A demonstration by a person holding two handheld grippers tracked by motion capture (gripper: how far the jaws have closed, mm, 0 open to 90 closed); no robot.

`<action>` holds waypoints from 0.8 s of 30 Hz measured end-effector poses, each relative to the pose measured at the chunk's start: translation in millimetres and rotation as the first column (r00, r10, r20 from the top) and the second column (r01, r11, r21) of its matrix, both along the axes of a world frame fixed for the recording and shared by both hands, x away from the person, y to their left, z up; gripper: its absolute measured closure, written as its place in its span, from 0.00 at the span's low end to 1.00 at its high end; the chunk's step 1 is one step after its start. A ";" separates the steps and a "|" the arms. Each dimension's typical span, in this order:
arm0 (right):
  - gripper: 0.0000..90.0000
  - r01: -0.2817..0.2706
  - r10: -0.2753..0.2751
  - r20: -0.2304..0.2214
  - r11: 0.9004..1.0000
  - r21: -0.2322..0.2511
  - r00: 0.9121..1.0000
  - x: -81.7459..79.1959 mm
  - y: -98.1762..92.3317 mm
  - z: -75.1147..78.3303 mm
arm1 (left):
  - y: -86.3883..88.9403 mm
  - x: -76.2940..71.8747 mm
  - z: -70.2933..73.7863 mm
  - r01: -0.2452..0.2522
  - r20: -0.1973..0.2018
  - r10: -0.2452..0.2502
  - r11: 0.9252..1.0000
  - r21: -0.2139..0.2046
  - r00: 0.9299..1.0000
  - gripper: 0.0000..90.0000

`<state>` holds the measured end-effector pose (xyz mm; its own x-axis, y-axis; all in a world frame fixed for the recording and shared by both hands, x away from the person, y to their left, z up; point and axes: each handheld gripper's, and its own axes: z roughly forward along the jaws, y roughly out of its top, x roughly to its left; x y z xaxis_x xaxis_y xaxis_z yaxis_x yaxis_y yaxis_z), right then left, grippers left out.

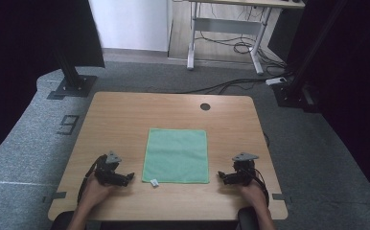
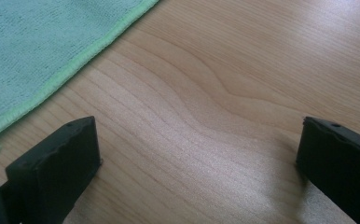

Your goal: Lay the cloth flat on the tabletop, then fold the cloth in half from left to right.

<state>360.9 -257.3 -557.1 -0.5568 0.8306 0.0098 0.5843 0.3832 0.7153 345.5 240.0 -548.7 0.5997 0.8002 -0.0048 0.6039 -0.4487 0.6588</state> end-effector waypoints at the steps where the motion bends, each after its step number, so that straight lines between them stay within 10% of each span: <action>1: 0.00 0.000 0.000 0.000 1.000 0.000 1.000 0.0 0.2 0.0 | -0.1 -0.1 0.0 -0.001 0.001 0.001 1.000 0.000 1.000 0.00; 24: 0.00 -0.021 0.020 -0.034 1.000 -0.008 0.999 -3.7 23.4 8.4 | -0.4 0.1 -0.1 -0.006 -0.001 0.006 1.000 -0.002 1.000 0.00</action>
